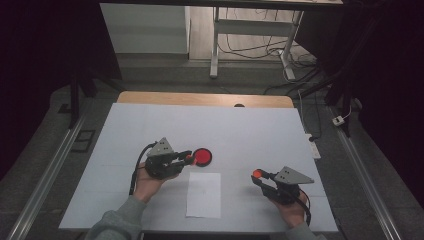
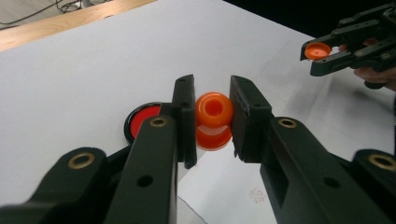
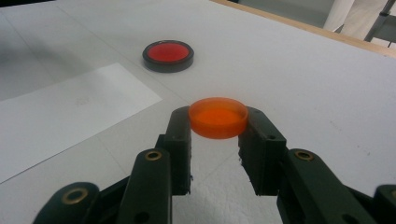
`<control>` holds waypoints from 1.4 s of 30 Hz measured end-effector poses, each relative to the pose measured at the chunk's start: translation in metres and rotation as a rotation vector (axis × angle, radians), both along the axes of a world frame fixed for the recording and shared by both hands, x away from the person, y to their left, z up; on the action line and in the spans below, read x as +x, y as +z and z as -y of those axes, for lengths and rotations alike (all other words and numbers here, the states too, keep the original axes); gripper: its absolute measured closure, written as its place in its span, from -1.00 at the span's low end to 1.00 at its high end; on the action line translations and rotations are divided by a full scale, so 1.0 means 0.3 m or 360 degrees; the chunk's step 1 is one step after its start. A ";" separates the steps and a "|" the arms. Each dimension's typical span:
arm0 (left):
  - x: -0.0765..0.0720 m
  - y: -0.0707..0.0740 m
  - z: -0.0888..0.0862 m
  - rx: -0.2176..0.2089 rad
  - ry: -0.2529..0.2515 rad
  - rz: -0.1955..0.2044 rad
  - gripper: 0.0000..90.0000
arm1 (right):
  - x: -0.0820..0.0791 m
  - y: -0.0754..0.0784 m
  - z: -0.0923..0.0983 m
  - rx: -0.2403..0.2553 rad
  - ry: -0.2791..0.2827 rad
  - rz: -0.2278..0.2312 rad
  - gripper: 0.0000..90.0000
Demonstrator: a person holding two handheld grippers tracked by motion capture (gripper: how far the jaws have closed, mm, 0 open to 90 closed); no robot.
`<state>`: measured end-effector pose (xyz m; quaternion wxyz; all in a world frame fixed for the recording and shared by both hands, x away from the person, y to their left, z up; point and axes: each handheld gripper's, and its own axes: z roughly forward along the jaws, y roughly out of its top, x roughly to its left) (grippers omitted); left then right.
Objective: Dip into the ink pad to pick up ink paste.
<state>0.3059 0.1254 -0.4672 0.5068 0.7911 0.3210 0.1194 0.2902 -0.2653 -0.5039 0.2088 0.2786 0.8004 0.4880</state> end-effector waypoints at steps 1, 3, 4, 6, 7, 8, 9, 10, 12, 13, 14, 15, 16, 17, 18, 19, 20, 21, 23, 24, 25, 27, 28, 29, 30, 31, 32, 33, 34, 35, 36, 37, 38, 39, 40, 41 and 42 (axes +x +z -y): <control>0.002 0.000 0.002 0.0014 0.0003 0.0006 0.61 | 0.000 0.000 0.000 0.0000 -0.0001 0.0000 0.44; 0.004 -0.002 0.002 0.0027 0.0005 0.0009 0.61 | 0.000 0.000 0.000 -0.0001 -0.0001 -0.0001 0.44; 0.005 -0.002 0.001 0.0030 0.0010 0.0009 0.62 | 0.000 -0.001 -0.001 -0.0003 -0.0001 -0.0001 0.44; 0.007 -0.002 -0.003 0.0035 0.0015 0.0016 0.61 | 0.000 -0.001 -0.002 -0.0005 -0.0001 -0.0002 0.44; 0.009 0.000 -0.005 0.0037 0.0019 0.0016 0.61 | 0.001 -0.001 -0.002 -0.0005 -0.0002 -0.0001 0.44; 0.012 0.001 -0.008 0.0036 0.0023 0.0014 0.62 | 0.000 -0.001 -0.001 -0.0005 -0.0004 -0.0001 0.44; 0.016 0.002 -0.009 0.0035 0.0026 0.0015 0.62 | 0.000 0.000 0.000 -0.0003 -0.0006 0.0000 0.44; 0.020 0.002 -0.009 0.0035 0.0026 0.0012 0.62 | 0.000 0.001 0.000 -0.0002 -0.0008 0.0001 0.44; 0.031 0.002 -0.005 0.0021 0.0027 0.0004 0.62 | 0.001 0.001 0.002 -0.0005 -0.0012 0.0006 0.44; 0.037 0.003 -0.003 0.0016 0.0028 0.0004 0.61 | 0.002 0.001 0.003 -0.0004 -0.0014 0.0004 0.44; 0.043 0.003 0.000 0.0012 0.0026 0.0000 0.61 | 0.002 0.001 0.003 -0.0002 -0.0015 0.0004 0.44; 0.049 0.004 0.004 0.0018 0.0027 0.0001 0.61 | 0.003 0.000 0.004 -0.0001 -0.0017 0.0005 0.44; 0.054 0.005 0.007 0.0025 0.0029 0.0002 0.61 | 0.003 0.000 0.004 0.0000 -0.0017 0.0004 0.44; 0.060 0.006 0.011 0.0034 0.0032 0.0002 0.62 | 0.004 -0.001 0.005 -0.0001 -0.0016 0.0004 0.44; 0.066 0.007 0.013 0.0037 0.0033 -0.0002 0.61 | 0.004 -0.001 0.005 -0.0001 -0.0016 0.0001 0.44; 0.071 0.008 0.016 0.0045 0.0036 0.0001 0.61 | 0.004 -0.001 0.005 -0.0001 -0.0016 0.0000 0.44; 0.077 0.009 0.019 0.0049 0.0037 0.0003 0.61 | 0.005 -0.002 0.005 0.0000 -0.0016 0.0000 0.44; 0.083 0.009 0.022 0.0054 0.0034 0.0002 0.62 | 0.005 -0.002 0.005 0.0001 -0.0017 -0.0003 0.44; 0.096 0.006 0.030 0.0071 0.0036 0.0006 0.62 | 0.006 -0.002 0.004 0.0002 -0.0016 -0.0001 0.44; 0.104 0.004 0.032 0.0077 0.0037 -0.0002 0.61 | 0.006 -0.002 0.003 0.0001 -0.0016 0.0002 0.44; 0.112 0.001 0.035 0.0082 0.0043 -0.0007 0.61 | 0.005 -0.001 0.003 0.0001 -0.0014 0.0003 0.44; 0.129 -0.006 0.041 0.0094 0.0050 -0.0021 0.61 | 0.005 -0.001 0.003 -0.0001 -0.0013 0.0003 0.44; 0.137 -0.010 0.044 0.0099 0.0052 -0.0028 0.61 | 0.005 -0.001 0.003 -0.0001 -0.0014 0.0003 0.44; 0.144 -0.014 0.048 0.0104 0.0056 -0.0035 0.61 | 0.006 -0.002 0.003 -0.0001 -0.0014 0.0003 0.44; 0.150 -0.016 0.051 0.0112 0.0057 -0.0038 0.62 | 0.006 -0.002 0.004 -0.0001 -0.0015 0.0003 0.44; 0.156 -0.018 0.054 0.0117 0.0055 -0.0043 0.61 | 0.007 -0.002 0.004 0.0001 -0.0016 0.0003 0.44; 0.161 -0.020 0.058 0.0120 0.0056 -0.0045 0.62 | 0.007 -0.002 0.005 0.0004 -0.0018 0.0000 0.44; 0.166 -0.022 0.062 0.0122 0.0055 -0.0048 0.61 | 0.007 -0.002 0.005 0.0004 -0.0019 -0.0001 0.44; 0.170 -0.023 0.067 0.0124 0.0050 -0.0050 0.61 | 0.007 -0.002 0.005 0.0005 -0.0020 -0.0001 0.44; 0.174 -0.025 0.072 0.0131 0.0048 -0.0053 0.61 | 0.007 -0.002 0.006 0.0004 -0.0019 -0.0001 0.44; 0.178 -0.027 0.078 0.0145 0.0042 -0.0051 0.61 | 0.008 -0.002 0.006 0.0003 -0.0019 -0.0001 0.44; 0.182 -0.029 0.083 0.0150 0.0039 -0.0053 0.62 | 0.008 -0.002 0.005 0.0003 -0.0019 -0.0001 0.44; 0.187 -0.031 0.088 0.0153 0.0033 -0.0056 0.61 | 0.008 -0.003 0.005 0.0001 -0.0019 -0.0001 0.44; 0.191 -0.033 0.092 0.0156 0.0023 -0.0051 0.61 | 0.008 -0.003 0.005 0.0001 -0.0019 -0.0001 0.44; 0.196 -0.035 0.096 0.0155 0.0016 -0.0049 0.61 | 0.008 -0.003 0.005 0.0001 -0.0019 -0.0001 0.44; 0.200 -0.038 0.100 0.0154 0.0005 -0.0051 0.61 | 0.008 -0.003 0.005 0.0002 -0.0018 -0.0001 0.44; 0.204 -0.041 0.104 0.0157 0.0004 -0.0056 0.61 | 0.008 -0.003 0.005 0.0002 -0.0018 -0.0001 0.44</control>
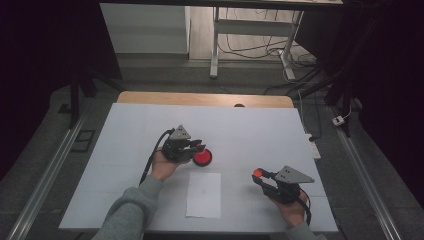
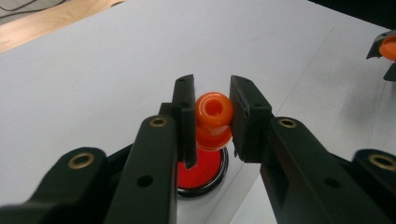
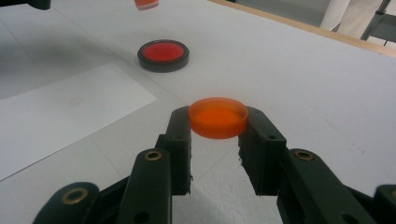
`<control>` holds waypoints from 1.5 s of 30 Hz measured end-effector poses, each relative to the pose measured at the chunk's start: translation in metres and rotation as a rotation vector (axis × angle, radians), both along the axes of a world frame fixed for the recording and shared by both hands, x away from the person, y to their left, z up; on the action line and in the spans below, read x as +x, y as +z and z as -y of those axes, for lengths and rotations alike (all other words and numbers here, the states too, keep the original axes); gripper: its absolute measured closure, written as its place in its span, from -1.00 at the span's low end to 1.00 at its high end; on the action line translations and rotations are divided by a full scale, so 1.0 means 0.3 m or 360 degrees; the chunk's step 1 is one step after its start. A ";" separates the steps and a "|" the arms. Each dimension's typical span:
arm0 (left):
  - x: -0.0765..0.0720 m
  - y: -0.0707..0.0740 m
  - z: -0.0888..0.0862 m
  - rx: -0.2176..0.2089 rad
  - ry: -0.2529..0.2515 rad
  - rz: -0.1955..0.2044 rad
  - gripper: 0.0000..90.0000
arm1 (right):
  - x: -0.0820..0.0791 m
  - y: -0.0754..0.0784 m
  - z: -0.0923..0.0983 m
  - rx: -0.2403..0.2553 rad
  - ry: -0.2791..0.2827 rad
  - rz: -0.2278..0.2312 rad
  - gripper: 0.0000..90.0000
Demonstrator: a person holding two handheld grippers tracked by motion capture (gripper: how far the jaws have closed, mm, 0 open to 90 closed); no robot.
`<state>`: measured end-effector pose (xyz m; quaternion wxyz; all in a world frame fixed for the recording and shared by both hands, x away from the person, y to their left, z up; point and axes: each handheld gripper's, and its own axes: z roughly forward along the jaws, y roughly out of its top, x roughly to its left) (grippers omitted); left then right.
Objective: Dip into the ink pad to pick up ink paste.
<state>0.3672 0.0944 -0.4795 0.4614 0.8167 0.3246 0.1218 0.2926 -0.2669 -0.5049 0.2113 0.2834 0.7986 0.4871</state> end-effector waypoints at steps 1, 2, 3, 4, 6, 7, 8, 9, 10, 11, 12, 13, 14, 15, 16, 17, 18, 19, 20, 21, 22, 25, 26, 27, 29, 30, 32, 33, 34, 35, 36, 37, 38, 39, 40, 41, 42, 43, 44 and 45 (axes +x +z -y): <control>0.004 -0.003 0.003 0.0009 -0.0003 -0.0003 0.62 | 0.000 0.000 0.000 0.0001 -0.0001 -0.0001 0.44; 0.008 -0.007 0.007 0.0013 -0.0004 -0.0009 0.61 | 0.000 0.000 0.001 0.0003 -0.0002 -0.0002 0.44; 0.011 -0.010 0.010 0.0019 -0.0006 -0.0010 0.61 | 0.000 0.000 0.001 0.0001 -0.0007 -0.0001 0.44; 0.014 -0.012 0.013 0.0022 -0.0004 -0.0013 0.61 | 0.001 0.000 0.001 0.0004 -0.0005 -0.0001 0.44; 0.020 -0.016 0.016 0.0023 -0.0007 -0.0020 0.61 | 0.001 0.000 0.001 0.0004 -0.0003 -0.0002 0.44; 0.023 -0.017 0.019 0.0025 -0.0006 -0.0022 0.61 | 0.001 0.000 0.001 0.0004 -0.0002 -0.0001 0.44; 0.025 -0.017 0.020 0.0029 -0.0009 -0.0023 0.62 | 0.001 0.000 0.001 0.0003 -0.0002 -0.0001 0.44; 0.028 -0.018 0.022 0.0032 -0.0005 -0.0025 0.62 | 0.001 -0.001 0.000 0.0003 -0.0001 -0.0002 0.44; 0.030 -0.018 0.024 0.0031 0.0000 -0.0029 0.61 | 0.001 -0.001 0.000 0.0002 0.0000 -0.0001 0.44; 0.032 -0.019 0.026 0.0029 0.0005 -0.0031 0.61 | 0.001 -0.001 0.000 0.0001 0.0000 -0.0001 0.44; 0.035 -0.019 0.026 0.0030 0.0008 -0.0034 0.62 | 0.001 -0.001 0.000 0.0001 -0.0001 -0.0001 0.44; 0.037 -0.019 0.027 0.0031 0.0011 -0.0037 0.61 | 0.001 -0.001 0.000 0.0002 -0.0001 -0.0002 0.44; 0.040 -0.020 0.027 0.0029 0.0011 -0.0039 0.62 | 0.001 -0.001 0.000 0.0002 -0.0001 -0.0001 0.44; 0.042 -0.020 0.028 0.0029 0.0014 -0.0043 0.62 | 0.001 -0.001 0.000 0.0002 -0.0001 -0.0002 0.44; 0.044 -0.022 0.029 0.0028 0.0018 -0.0044 0.62 | 0.001 -0.001 0.000 0.0002 0.0000 -0.0002 0.44; 0.046 -0.023 0.031 0.0034 0.0019 -0.0048 0.62 | 0.001 -0.001 0.000 0.0001 -0.0001 -0.0001 0.44; 0.048 -0.025 0.032 0.0037 0.0023 -0.0050 0.62 | 0.001 -0.001 0.000 0.0000 -0.0001 -0.0001 0.44; 0.050 -0.027 0.034 0.0040 0.0025 -0.0054 0.61 | 0.001 -0.001 0.000 0.0000 -0.0001 -0.0001 0.44; 0.052 -0.030 0.035 0.0043 0.0029 -0.0055 0.61 | 0.001 -0.001 0.000 0.0000 -0.0001 -0.0002 0.44; 0.055 -0.033 0.037 0.0044 0.0029 -0.0060 0.61 | 0.001 -0.001 0.000 0.0000 -0.0001 -0.0002 0.44; 0.057 -0.036 0.039 0.0048 0.0031 -0.0064 0.61 | 0.001 -0.002 0.000 0.0000 0.0000 -0.0002 0.44; 0.063 -0.048 0.044 0.0070 0.0027 -0.0075 0.62 | 0.001 -0.002 0.000 -0.0001 0.0000 -0.0001 0.44; 0.064 -0.051 0.045 0.0071 0.0026 -0.0079 0.62 | 0.001 -0.002 0.000 -0.0001 0.0000 -0.0001 0.44; 0.064 -0.054 0.046 0.0074 0.0025 -0.0082 0.61 | 0.001 -0.001 0.000 0.0000 -0.0001 -0.0001 0.44; 0.064 -0.059 0.048 0.0079 0.0019 -0.0087 0.61 | 0.001 -0.001 0.001 0.0000 0.0000 -0.0001 0.44; 0.063 -0.060 0.048 0.0083 0.0018 -0.0087 0.62 | 0.001 -0.001 0.001 0.0000 0.0000 -0.0001 0.44; 0.063 -0.063 0.049 0.0093 0.0014 -0.0086 0.62 | 0.001 -0.002 0.001 -0.0003 0.0001 0.0000 0.44; 0.063 -0.064 0.049 0.0099 0.0016 -0.0087 0.62 | 0.001 -0.002 0.000 -0.0003 0.0002 -0.0001 0.44; 0.063 -0.066 0.048 0.0101 0.0015 -0.0094 0.62 | 0.001 -0.002 0.000 -0.0002 0.0001 -0.0002 0.44; 0.064 -0.068 0.047 0.0102 0.0016 -0.0104 0.62 | 0.001 -0.002 0.000 -0.0003 0.0002 -0.0001 0.44; 0.066 -0.071 0.045 0.0105 0.0019 -0.0110 0.62 | 0.001 -0.002 0.000 -0.0003 0.0002 -0.0002 0.44; 0.067 -0.074 0.044 0.0105 0.0022 -0.0117 0.62 | 0.001 -0.002 0.000 -0.0003 0.0002 -0.0001 0.44; 0.068 -0.078 0.043 0.0105 0.0019 -0.0125 0.62 | 0.001 -0.002 0.000 -0.0003 0.0001 -0.0001 0.44; 0.068 -0.081 0.042 0.0108 0.0023 -0.0130 0.62 | 0.001 -0.002 0.000 -0.0004 0.0000 -0.0002 0.44; 0.069 -0.084 0.041 0.0113 0.0024 -0.0132 0.62 | 0.002 -0.003 0.000 -0.0004 0.0001 -0.0003 0.44; 0.070 -0.087 0.041 0.0117 0.0024 -0.0134 0.62 | 0.001 -0.003 -0.001 -0.0004 0.0000 -0.0005 0.44; 0.070 -0.090 0.040 0.0121 0.0027 -0.0135 0.62 | 0.001 -0.003 -0.001 -0.0004 0.0000 -0.0005 0.44; 0.071 -0.093 0.039 0.0122 0.0031 -0.0139 0.62 | 0.002 -0.004 -0.001 -0.0003 -0.0002 -0.0004 0.44; 0.071 -0.095 0.038 0.0126 0.0032 -0.0141 0.62 | 0.002 -0.003 -0.001 -0.0005 0.0000 -0.0007 0.44; 0.072 -0.097 0.037 0.0127 0.0033 -0.0143 0.62 | 0.002 -0.004 -0.001 -0.0005 0.0000 -0.0006 0.44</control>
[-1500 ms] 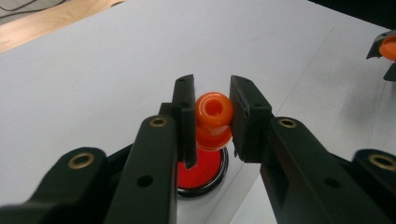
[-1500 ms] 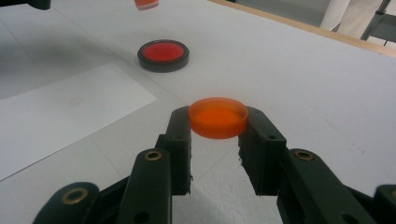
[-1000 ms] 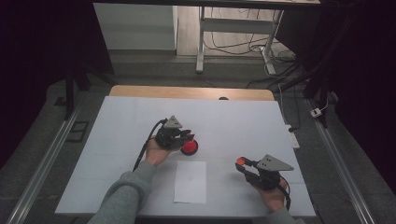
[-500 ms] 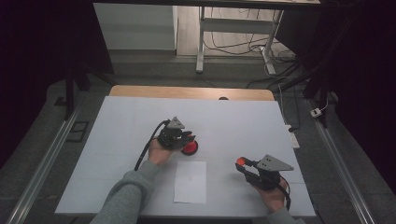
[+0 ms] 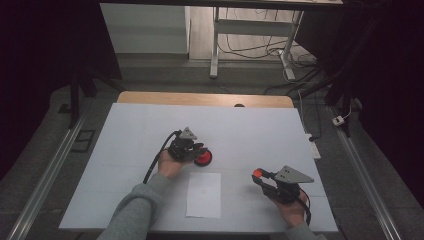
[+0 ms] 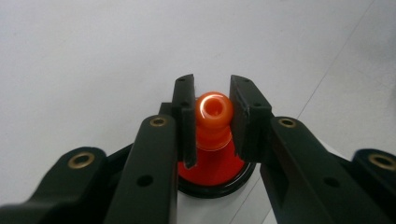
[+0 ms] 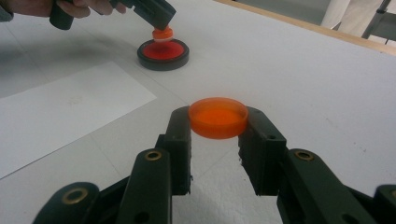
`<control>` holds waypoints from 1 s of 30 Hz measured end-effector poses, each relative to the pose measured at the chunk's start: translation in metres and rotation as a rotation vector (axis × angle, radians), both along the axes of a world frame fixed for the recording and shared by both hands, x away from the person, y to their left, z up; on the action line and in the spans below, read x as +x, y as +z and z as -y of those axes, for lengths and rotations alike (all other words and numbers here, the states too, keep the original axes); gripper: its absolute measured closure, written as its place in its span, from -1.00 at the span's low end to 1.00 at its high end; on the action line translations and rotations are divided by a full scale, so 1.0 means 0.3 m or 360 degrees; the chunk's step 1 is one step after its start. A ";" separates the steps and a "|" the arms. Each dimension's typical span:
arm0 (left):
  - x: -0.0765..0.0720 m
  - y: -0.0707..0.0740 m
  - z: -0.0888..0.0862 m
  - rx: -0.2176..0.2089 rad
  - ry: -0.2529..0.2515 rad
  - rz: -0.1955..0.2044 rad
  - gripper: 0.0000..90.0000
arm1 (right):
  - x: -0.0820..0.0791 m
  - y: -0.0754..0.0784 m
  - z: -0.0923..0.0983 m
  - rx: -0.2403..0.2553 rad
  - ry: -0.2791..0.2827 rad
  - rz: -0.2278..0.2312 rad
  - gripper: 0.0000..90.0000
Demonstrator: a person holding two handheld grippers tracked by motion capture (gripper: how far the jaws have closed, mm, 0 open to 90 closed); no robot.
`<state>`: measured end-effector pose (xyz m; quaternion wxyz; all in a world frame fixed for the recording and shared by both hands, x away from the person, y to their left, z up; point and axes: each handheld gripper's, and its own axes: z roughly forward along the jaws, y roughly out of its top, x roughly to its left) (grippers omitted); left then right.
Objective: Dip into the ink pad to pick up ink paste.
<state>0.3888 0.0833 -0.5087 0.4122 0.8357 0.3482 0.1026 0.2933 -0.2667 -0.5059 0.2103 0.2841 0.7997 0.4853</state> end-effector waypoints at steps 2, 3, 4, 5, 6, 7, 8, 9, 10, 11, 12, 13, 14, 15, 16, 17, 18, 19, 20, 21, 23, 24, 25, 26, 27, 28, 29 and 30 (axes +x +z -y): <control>0.000 -0.004 0.000 0.0000 0.0004 -0.0002 0.62 | 0.001 -0.001 0.000 -0.0002 0.0000 -0.0001 0.44; 0.001 -0.006 0.000 0.0003 0.0007 -0.0002 0.62 | 0.001 -0.001 0.000 -0.0003 0.0000 -0.0001 0.44; 0.000 -0.007 -0.001 0.0006 0.0009 0.0000 0.62 | 0.001 -0.001 0.000 -0.0003 0.0000 -0.0001 0.44; 0.000 -0.009 0.000 0.0004 0.0009 0.0001 0.62 | 0.001 -0.001 0.000 -0.0002 0.0000 -0.0001 0.44; -0.001 -0.010 0.000 0.0004 0.0006 0.0004 0.62 | 0.000 -0.001 0.000 -0.0002 0.0000 0.0000 0.44; -0.003 -0.011 0.001 0.0001 0.0007 0.0007 0.62 | 0.000 -0.001 0.000 -0.0002 0.0000 -0.0001 0.44; -0.004 -0.013 0.002 -0.0001 0.0005 0.0009 0.62 | 0.000 -0.001 0.000 -0.0001 0.0000 -0.0002 0.44; -0.004 -0.015 0.004 0.0002 0.0002 0.0010 0.62 | 0.000 -0.001 -0.001 0.0000 0.0001 -0.0003 0.44; -0.005 -0.017 0.006 0.0006 0.0000 0.0009 0.62 | 0.000 -0.001 -0.001 -0.0001 0.0002 -0.0004 0.44; -0.005 -0.019 0.009 0.0013 -0.0003 0.0009 0.62 | 0.000 -0.001 -0.002 -0.0002 0.0003 -0.0004 0.44; -0.005 -0.021 0.011 0.0026 -0.0010 0.0011 0.62 | 0.000 -0.002 -0.002 -0.0002 0.0004 -0.0005 0.44; -0.005 -0.023 0.014 0.0044 -0.0008 0.0016 0.62 | 0.000 -0.002 -0.003 -0.0003 0.0004 -0.0004 0.44; -0.006 -0.027 0.017 0.0058 -0.0011 0.0013 0.62 | 0.000 -0.002 -0.003 -0.0003 0.0004 -0.0005 0.44; -0.009 -0.032 0.020 0.0064 -0.0009 0.0025 0.62 | 0.000 -0.002 -0.002 -0.0004 0.0002 -0.0004 0.44; -0.011 -0.034 0.020 0.0066 -0.0009 0.0034 0.62 | 0.000 -0.002 -0.002 -0.0007 -0.0001 -0.0002 0.44; -0.013 -0.036 0.021 0.0067 -0.0007 0.0043 0.62 | 0.000 -0.002 -0.001 -0.0009 -0.0008 -0.0005 0.44; -0.015 -0.038 0.022 0.0073 -0.0011 0.0055 0.62 | 0.001 -0.002 -0.001 -0.0005 -0.0007 -0.0007 0.44; -0.015 -0.038 0.021 0.0073 -0.0012 0.0056 0.62 | 0.001 -0.003 0.000 -0.0005 -0.0009 -0.0010 0.44; -0.015 -0.039 0.020 0.0064 -0.0008 0.0050 0.62 | 0.001 -0.004 0.000 -0.0006 -0.0010 -0.0011 0.44; -0.015 -0.041 0.021 0.0063 -0.0004 0.0053 0.62 | 0.002 -0.004 0.000 -0.0006 -0.0009 -0.0012 0.44; -0.018 -0.043 0.025 0.0075 -0.0003 0.0073 0.62 | 0.001 -0.005 -0.002 -0.0006 -0.0010 -0.0011 0.44; -0.020 -0.043 0.025 0.0079 -0.0005 0.0079 0.62 | 0.000 -0.004 -0.003 -0.0008 -0.0008 -0.0011 0.44; -0.019 -0.045 0.022 0.0066 -0.0003 0.0075 0.62 | 0.000 -0.004 -0.003 -0.0009 -0.0005 -0.0009 0.44; -0.019 -0.049 0.018 0.0041 0.0001 0.0068 0.63 | -0.001 -0.004 -0.004 -0.0010 -0.0006 -0.0009 0.44; -0.018 -0.052 0.012 0.0020 0.0002 0.0062 0.63 | -0.001 -0.004 -0.004 -0.0011 -0.0006 -0.0009 0.44; -0.018 -0.054 0.009 0.0006 0.0003 0.0057 0.63 | -0.001 -0.004 -0.004 -0.0010 -0.0005 -0.0009 0.44; -0.020 -0.055 0.008 0.0005 0.0003 0.0062 0.63 | -0.001 -0.003 -0.004 -0.0011 -0.0005 -0.0009 0.44; -0.022 -0.055 0.010 0.0013 0.0003 0.0071 0.63 | -0.001 -0.003 -0.003 -0.0009 -0.0005 -0.0009 0.44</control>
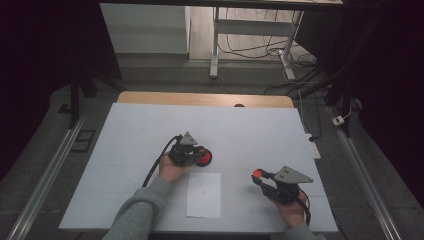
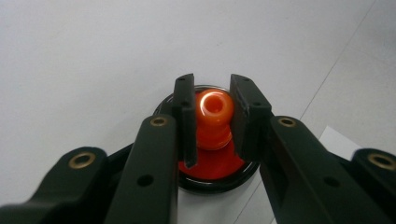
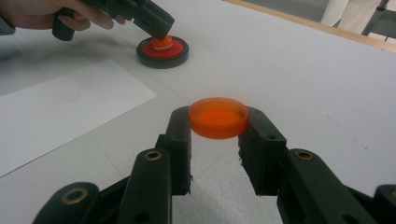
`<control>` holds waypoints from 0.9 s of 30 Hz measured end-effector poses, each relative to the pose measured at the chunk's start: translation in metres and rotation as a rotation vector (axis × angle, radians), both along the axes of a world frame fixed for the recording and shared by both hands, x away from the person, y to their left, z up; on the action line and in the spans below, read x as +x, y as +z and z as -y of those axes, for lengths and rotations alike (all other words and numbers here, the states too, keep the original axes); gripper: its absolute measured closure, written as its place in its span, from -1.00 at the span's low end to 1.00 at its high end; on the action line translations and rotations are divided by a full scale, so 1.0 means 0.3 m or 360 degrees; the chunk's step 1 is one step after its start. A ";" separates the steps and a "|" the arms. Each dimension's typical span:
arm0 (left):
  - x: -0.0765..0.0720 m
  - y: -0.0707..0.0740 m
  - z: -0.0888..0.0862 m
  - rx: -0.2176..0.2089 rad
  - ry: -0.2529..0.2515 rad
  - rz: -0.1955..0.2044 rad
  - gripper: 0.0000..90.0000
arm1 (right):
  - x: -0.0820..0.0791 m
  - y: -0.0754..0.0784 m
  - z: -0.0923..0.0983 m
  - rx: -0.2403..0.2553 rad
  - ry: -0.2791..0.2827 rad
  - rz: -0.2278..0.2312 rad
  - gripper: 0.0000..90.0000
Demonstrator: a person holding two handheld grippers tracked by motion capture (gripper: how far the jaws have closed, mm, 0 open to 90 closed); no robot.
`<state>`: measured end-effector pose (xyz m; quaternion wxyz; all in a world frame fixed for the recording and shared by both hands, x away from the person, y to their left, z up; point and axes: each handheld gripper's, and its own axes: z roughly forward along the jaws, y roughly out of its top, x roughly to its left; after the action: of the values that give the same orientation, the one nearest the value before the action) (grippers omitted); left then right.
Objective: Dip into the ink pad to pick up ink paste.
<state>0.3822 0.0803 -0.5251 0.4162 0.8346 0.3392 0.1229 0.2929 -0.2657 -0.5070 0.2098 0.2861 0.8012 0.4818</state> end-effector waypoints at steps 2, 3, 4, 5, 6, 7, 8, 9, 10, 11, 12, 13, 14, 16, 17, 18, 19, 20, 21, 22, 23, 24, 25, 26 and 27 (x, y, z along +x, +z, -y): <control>-0.002 0.001 0.003 0.0018 0.0000 0.0011 0.63 | 0.001 -0.001 0.000 0.0000 0.0000 -0.0002 0.44; -0.002 0.001 0.004 0.0020 0.0001 0.0012 0.63 | 0.001 -0.001 -0.001 -0.0001 0.0000 -0.0005 0.44; -0.003 0.000 0.006 0.0021 0.0004 0.0016 0.63 | 0.001 -0.002 -0.001 -0.0001 0.0000 -0.0006 0.44; -0.004 0.000 0.007 0.0028 0.0005 0.0022 0.63 | 0.000 -0.001 -0.002 -0.0006 -0.0006 -0.0002 0.44; -0.005 0.000 0.009 0.0030 0.0009 0.0025 0.63 | 0.000 -0.001 -0.002 -0.0004 0.0002 -0.0004 0.44; -0.006 -0.001 0.008 0.0024 0.0009 0.0024 0.63 | -0.001 0.000 -0.002 -0.0004 0.0004 -0.0002 0.44; -0.005 -0.001 0.007 0.0024 0.0008 0.0022 0.63 | -0.001 0.000 -0.002 -0.0004 0.0003 -0.0001 0.44; -0.006 -0.001 0.007 0.0025 0.0008 0.0023 0.63 | -0.001 0.001 -0.001 -0.0005 0.0003 0.0000 0.44; -0.006 -0.001 0.008 0.0027 0.0008 0.0025 0.63 | -0.001 0.001 -0.001 -0.0004 0.0002 -0.0001 0.44; -0.006 -0.001 0.008 0.0030 0.0007 0.0026 0.63 | -0.001 0.000 -0.001 -0.0005 0.0002 -0.0001 0.44; -0.006 -0.001 0.008 0.0028 0.0006 0.0027 0.63 | 0.000 0.000 -0.001 -0.0005 0.0002 -0.0002 0.44; -0.006 -0.002 0.006 0.0022 0.0004 0.0025 0.63 | -0.001 0.000 -0.002 -0.0006 0.0001 -0.0001 0.44; -0.005 -0.003 0.004 0.0021 -0.0001 0.0026 0.63 | -0.001 0.000 -0.002 -0.0007 0.0001 0.0000 0.44; -0.005 -0.005 0.001 0.0006 0.0000 0.0022 0.63 | -0.001 0.001 -0.002 -0.0007 0.0004 0.0001 0.44; -0.004 -0.005 0.001 0.0003 0.0002 0.0020 0.63 | -0.001 0.001 -0.001 -0.0007 0.0003 0.0002 0.44; -0.005 -0.005 0.002 0.0009 0.0003 0.0024 0.63 | -0.001 0.001 0.000 -0.0007 0.0003 0.0001 0.44; -0.006 -0.004 0.003 0.0018 0.0000 0.0029 0.63 | -0.001 0.000 -0.001 -0.0001 -0.0003 0.0005 0.44; -0.006 -0.004 0.003 0.0018 0.0002 0.0028 0.63 | 0.000 0.000 0.000 -0.0007 0.0001 -0.0001 0.44; -0.006 -0.004 0.003 0.0016 0.0002 0.0027 0.63 | 0.000 0.000 0.000 -0.0007 0.0000 -0.0001 0.44; -0.006 -0.004 0.003 0.0015 0.0004 0.0026 0.63 | 0.001 0.000 -0.001 -0.0008 0.0001 -0.0002 0.44; -0.006 -0.005 0.003 0.0012 0.0004 0.0026 0.63 | 0.000 0.000 -0.002 -0.0008 0.0001 -0.0003 0.44; -0.005 -0.005 0.003 0.0010 0.0003 0.0025 0.63 | 0.000 0.000 -0.003 -0.0009 0.0001 -0.0002 0.44; -0.004 -0.005 0.001 0.0005 0.0001 0.0021 0.63 | 0.000 0.000 -0.003 -0.0010 0.0002 0.0000 0.44; -0.004 -0.005 0.001 0.0005 0.0002 0.0020 0.63 | -0.001 0.000 -0.003 -0.0008 0.0003 0.0000 0.44; -0.005 -0.005 0.002 0.0009 0.0002 0.0022 0.63 | -0.001 0.000 -0.003 -0.0009 0.0004 0.0001 0.44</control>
<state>0.3807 0.0796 -0.5265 0.4161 0.8347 0.3365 0.1300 0.2927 -0.2648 -0.5069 0.2102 0.2845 0.8029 0.4798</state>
